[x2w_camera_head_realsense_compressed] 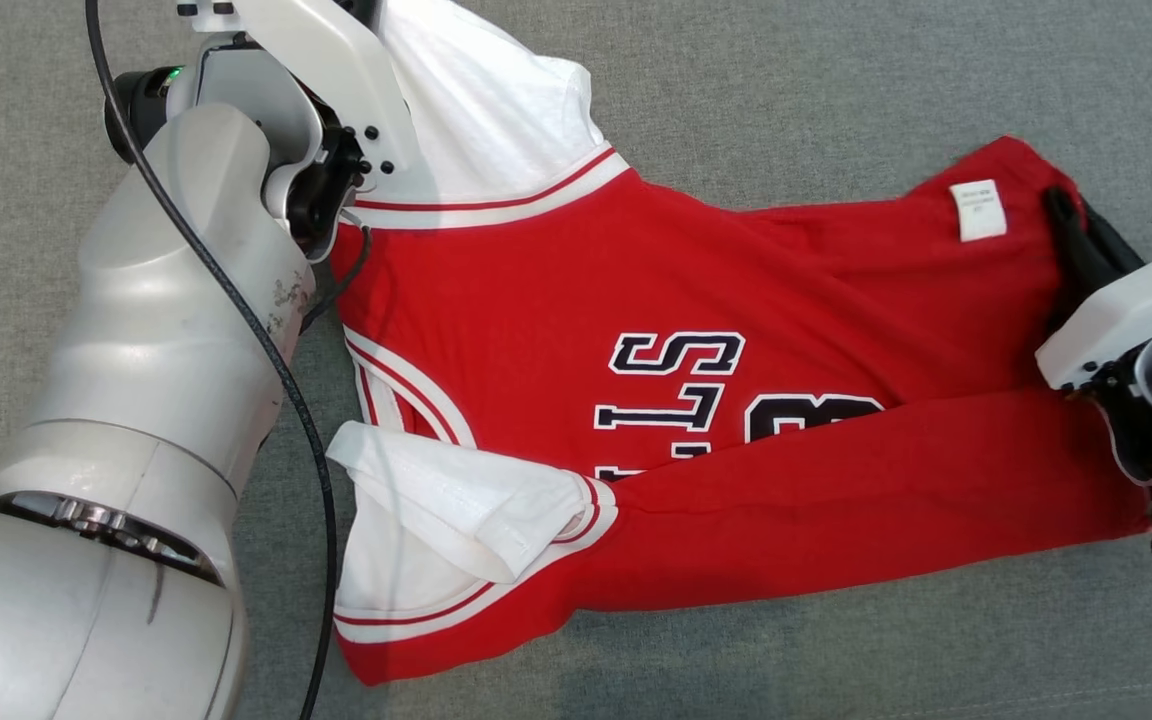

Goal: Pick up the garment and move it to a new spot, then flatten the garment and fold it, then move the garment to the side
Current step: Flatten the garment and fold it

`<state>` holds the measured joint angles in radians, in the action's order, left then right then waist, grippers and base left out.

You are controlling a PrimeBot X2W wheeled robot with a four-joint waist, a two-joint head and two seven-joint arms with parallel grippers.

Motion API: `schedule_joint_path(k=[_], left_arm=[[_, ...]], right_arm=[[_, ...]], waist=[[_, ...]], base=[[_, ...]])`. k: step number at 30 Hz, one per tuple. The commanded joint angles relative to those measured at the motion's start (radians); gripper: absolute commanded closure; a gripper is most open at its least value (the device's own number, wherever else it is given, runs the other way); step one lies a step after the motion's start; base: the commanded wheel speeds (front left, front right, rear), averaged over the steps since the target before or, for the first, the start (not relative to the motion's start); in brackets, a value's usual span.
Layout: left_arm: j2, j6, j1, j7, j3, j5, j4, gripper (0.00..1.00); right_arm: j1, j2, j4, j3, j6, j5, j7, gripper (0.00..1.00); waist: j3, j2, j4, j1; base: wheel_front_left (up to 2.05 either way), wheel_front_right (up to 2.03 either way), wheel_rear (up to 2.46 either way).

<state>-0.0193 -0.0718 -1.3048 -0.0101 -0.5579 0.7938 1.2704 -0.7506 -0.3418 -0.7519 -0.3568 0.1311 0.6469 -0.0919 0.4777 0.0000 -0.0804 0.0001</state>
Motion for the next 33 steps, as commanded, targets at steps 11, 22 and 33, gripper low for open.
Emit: schedule_joint_path(k=[11,22,33], left_arm=[[-0.041,-0.046,-0.070,0.120,0.022,0.038,-0.071,1.00],[-0.056,-0.058,0.017,0.198,-0.018,0.110,-0.249,1.00],[-0.200,-0.059,0.292,0.249,-0.044,0.241,-0.588,1.00]], right_arm=[[-0.136,-0.049,-0.034,0.071,0.000,0.072,-0.062,1.00],[-0.164,-0.058,-0.090,-0.010,0.000,0.125,-0.118,1.00],[-0.038,-0.099,-0.064,-0.069,0.000,0.188,-0.154,1.00]], waist=[[-0.005,0.0000,0.014,-0.0001],[-0.026,0.0000,0.050,-0.0001],[-0.085,0.0000,0.060,-0.0001]], base=[[0.00,0.00,0.00],[0.00,0.00,0.00],[0.00,0.00,0.00]])
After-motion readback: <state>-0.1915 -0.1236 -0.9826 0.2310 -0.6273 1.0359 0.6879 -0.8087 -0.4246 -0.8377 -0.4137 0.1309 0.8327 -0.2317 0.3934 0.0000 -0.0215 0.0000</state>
